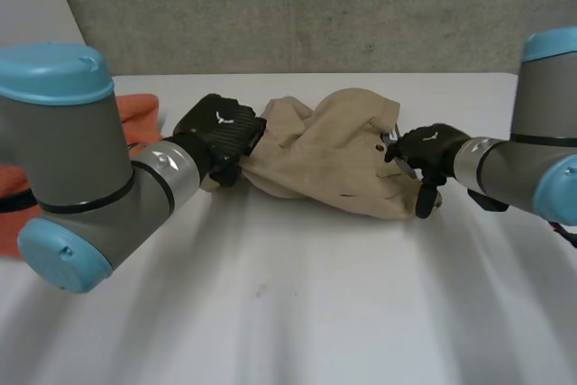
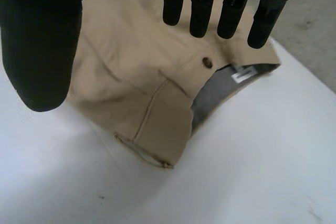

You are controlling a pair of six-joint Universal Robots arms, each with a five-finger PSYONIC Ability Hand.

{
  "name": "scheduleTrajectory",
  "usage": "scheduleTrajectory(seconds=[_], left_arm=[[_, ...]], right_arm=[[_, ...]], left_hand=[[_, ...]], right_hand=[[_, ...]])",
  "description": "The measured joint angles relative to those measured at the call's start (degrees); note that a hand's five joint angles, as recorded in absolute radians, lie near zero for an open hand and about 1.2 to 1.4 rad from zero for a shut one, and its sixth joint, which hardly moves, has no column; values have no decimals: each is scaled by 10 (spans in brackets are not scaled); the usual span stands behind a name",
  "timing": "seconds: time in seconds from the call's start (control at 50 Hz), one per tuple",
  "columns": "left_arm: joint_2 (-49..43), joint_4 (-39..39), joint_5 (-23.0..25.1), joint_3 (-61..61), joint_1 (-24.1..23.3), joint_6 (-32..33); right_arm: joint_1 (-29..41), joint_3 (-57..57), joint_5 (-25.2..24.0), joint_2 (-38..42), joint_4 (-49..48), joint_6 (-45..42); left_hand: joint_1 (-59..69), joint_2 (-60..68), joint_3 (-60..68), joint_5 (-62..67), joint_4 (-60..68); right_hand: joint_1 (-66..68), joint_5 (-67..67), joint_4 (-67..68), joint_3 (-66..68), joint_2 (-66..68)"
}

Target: Fold the laundry.

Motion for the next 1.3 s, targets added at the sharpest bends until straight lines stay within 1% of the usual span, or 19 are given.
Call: scheduleTrajectory(seconds=[0.2, 0.26, 0.32, 0.34, 0.36, 0.42, 0.48, 0.54, 0.62, 0.68, 0.74, 0.76, 0.82, 0.9, 1.04, 1.14, 1.2, 1.24, 1.3], left_arm=[[-3, -8, -5, 21, -2, -7], [-5, -9, -6, 21, -2, -7], [-6, -9, -7, 19, -1, -7], [-6, -9, -7, 18, -1, -6], [-6, -10, -8, 17, -1, -5], [-6, -15, -9, 11, -1, 0], [-5, -34, -11, -3, -1, 16], [1, -79, -11, -27, -1, 42], [11, -145, -6, -57, -3, 73], [15, -214, 9, -85, -7, 108], [12, -239, 16, -94, -8, 123], [5, -257, 22, -95, -8, 136], [-12, -265, 21, -80, -7, 144], [-48, -250, 3, -17, -6, 140], [-145, -196, -37, 195, -3, 117], [-215, -158, -44, 346, 0, 110], [-244, -127, -45, 432, 3, 107], [-265, -86, -46, 523, 6, 101], [-270, -40, -50, 601, 8, 88]], right_arm=[[10, -82, 8, 100, 1, -87], [11, -99, 11, 118, 1, -95], [11, -109, 14, 126, 1, -96], [11, -110, 15, 126, 1, -95], [11, -108, 16, 124, 1, -92], [10, -88, 21, 106, -1, -80], [7, -22, 26, 51, -2, -66], [-1, 69, 30, -22, 6, -79], [-11, 175, 33, -96, 26, -135], [-19, 277, 36, -164, 53, -230], [-20, 310, 37, -186, 60, -272], [-20, 336, 39, -205, 61, -310], [-16, 340, 43, -211, 47, -326], [-4, 298, 51, -186, 18, -296], [16, 170, 90, -108, -31, -214], [24, 89, 121, -67, -97, -174], [27, 40, 138, -51, -156, -156], [29, -10, 158, -40, -241, -133], [31, -49, 173, -42, -353, -97]], left_hand=[[0, 0, 0, 0, 0], [0, 0, 0, 0, 0], [0, 0, 0, 0, 0], [0, 0, 0, 0, 0], [0, 0, 0, 0, 0], [0, 0, 0, 0, 0], [0, 0, 0, 0, 0], [0, 0, 0, 0, 0], [0, 0, 0, 0, 0], [0, 0, 0, 0, 0], [0, 0, 0, 0, 0], [0, 0, 0, 0, 0], [0, 0, 0, 0, 0], [0, 0, 0, 0, 0], [0, 0, 0, 5, 0], [0, 0, 0, 5, 0], [0, 0, 0, 5, 0], [0, 0, 0, 5, 0], [0, 0, 0, 5, 0]], right_hand=[[41, 65, 49, 50, 39], [147, 166, 153, 156, 150], [313, 337, 343, 348, 345], [344, 375, 371, 384, 383], [399, 455, 453, 455, 455], [430, 495, 492, 491, 485], [430, 499, 496, 494, 485], [430, 499, 497, 494, 485], [430, 500, 497, 494, 485], [430, 500, 497, 494, 485], [430, 500, 497, 494, 485], [430, 500, 497, 494, 485], [430, 500, 497, 494, 485], [430, 500, 497, 494, 485], [430, 504, 497, 494, 485], [430, 506, 497, 494, 485], [430, 506, 498, 497, 485], [430, 506, 498, 497, 485], [430, 506, 498, 497, 485]])
